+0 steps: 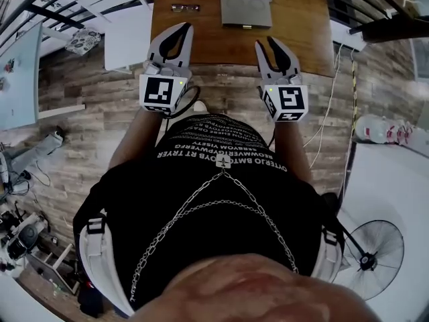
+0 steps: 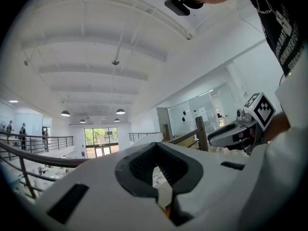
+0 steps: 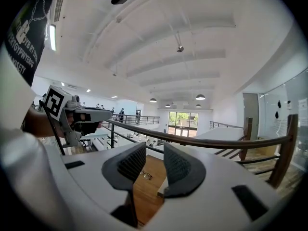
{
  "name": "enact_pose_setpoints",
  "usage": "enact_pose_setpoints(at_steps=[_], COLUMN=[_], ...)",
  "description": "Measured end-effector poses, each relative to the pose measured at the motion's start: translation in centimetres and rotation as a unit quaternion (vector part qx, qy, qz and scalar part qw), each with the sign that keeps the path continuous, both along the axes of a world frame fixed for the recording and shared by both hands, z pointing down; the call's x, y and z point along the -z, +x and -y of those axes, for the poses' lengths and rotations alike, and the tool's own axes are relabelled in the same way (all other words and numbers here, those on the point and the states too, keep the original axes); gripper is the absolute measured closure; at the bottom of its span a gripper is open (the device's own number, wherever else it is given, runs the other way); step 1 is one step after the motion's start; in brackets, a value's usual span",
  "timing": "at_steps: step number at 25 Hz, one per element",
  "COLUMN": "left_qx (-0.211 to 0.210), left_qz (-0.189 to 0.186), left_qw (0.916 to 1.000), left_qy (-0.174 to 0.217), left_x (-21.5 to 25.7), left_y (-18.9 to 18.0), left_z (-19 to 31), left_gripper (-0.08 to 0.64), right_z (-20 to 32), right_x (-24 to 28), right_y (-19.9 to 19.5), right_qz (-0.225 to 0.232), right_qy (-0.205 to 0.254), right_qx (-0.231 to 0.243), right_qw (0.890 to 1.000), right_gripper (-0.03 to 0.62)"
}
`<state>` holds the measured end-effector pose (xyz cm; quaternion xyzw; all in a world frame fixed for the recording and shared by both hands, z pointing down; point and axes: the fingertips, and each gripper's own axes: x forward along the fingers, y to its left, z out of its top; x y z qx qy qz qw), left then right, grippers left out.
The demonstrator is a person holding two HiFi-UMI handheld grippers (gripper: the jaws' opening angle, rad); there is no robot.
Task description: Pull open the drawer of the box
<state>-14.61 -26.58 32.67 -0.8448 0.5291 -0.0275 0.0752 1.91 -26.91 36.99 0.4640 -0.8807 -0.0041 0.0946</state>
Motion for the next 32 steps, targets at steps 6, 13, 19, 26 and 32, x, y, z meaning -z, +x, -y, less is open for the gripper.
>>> enact_pose_setpoints(at_steps=[6, 13, 19, 26, 32], left_qx=[-0.004, -0.009, -0.007, -0.024, -0.024], left_qz=[-0.003, -0.011, -0.019, -0.029, -0.028], left_qw=[1.0000, 0.9999, 0.9998, 0.9992, 0.9988], left_qy=[0.001, 0.002, -0.003, -0.017, -0.031], left_x=[-0.1, -0.3, -1.2, -2.3, -3.4], left_y=[-3.0, -5.6, -8.9, -9.3, -8.9], left_z=[1.4, 2.8, 3.6, 4.3, 4.7], left_gripper=[0.554, 0.554, 0.554, 0.554, 0.554], right_z=[1.4, 3.0, 4.4, 4.3, 5.0], right_x=[0.1, -0.2, -0.6, -1.9, -4.6], right_y=[-2.6, -4.1, -5.4, -6.1, -5.1], right_qz=[-0.006, -0.015, -0.030, -0.048, -0.051], right_qy=[0.003, 0.000, -0.003, -0.026, -0.048], right_qx=[-0.009, -0.026, -0.040, -0.048, -0.057], right_qw=[1.000, 1.000, 0.999, 0.997, 0.996], right_gripper=[0.483, 0.483, 0.483, 0.483, 0.485])
